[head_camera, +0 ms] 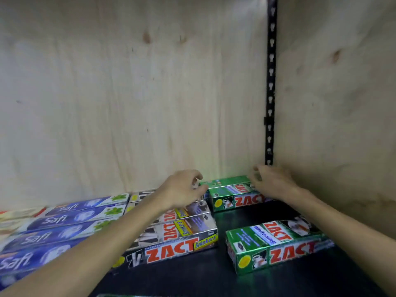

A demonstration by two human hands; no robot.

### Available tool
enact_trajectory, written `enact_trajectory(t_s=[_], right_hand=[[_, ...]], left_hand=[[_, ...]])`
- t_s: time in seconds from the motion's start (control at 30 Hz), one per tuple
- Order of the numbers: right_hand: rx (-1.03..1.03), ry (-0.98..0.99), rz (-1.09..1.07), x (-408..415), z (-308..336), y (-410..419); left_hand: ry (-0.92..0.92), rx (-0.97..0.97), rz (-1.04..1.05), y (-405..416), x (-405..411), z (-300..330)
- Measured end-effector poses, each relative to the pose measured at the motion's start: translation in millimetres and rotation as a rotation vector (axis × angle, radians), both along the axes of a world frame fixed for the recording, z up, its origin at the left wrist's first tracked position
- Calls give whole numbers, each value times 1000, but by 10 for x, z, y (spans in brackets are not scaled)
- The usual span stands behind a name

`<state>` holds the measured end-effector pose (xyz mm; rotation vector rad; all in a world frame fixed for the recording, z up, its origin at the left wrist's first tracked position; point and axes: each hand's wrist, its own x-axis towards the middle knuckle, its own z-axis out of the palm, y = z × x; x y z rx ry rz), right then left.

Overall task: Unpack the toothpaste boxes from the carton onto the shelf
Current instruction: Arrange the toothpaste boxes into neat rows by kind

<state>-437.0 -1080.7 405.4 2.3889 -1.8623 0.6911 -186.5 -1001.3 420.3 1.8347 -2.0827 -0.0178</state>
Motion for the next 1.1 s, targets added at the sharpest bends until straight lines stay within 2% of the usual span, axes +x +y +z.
enact_trajectory(t_s=[0.07,0.13,0.23,0.33,0.5,0.7,0.83,0.93,1.1], right_hand=[[53,54,-43,32,1,-100],[84,69,-59,95,-18,-139],[102,35,-63,142,-63,-146],[137,-4,-59,132,-94,-122],[114,-112,-31,112,-113,-54],[-41,-272,1,101,-82,0],[-84,-389,41,81,-83,-20],[-133,-543,112,47,-74,-41],[-201,-668,189,11,-8,-45]], left_hand=[[19,24,48,-196,-87,-48],[-39,-18,95,-293,-161,-127],[-183,-89,128,-311,-246,-213],[-204,-64,157,-346,-282,-215],[10,-54,201,-430,-265,-269],[431,-89,194,-447,-170,-301],[298,-172,173,-364,-209,-284],[313,-162,139,-359,-204,-314],[300,-179,93,-356,-201,-285]])
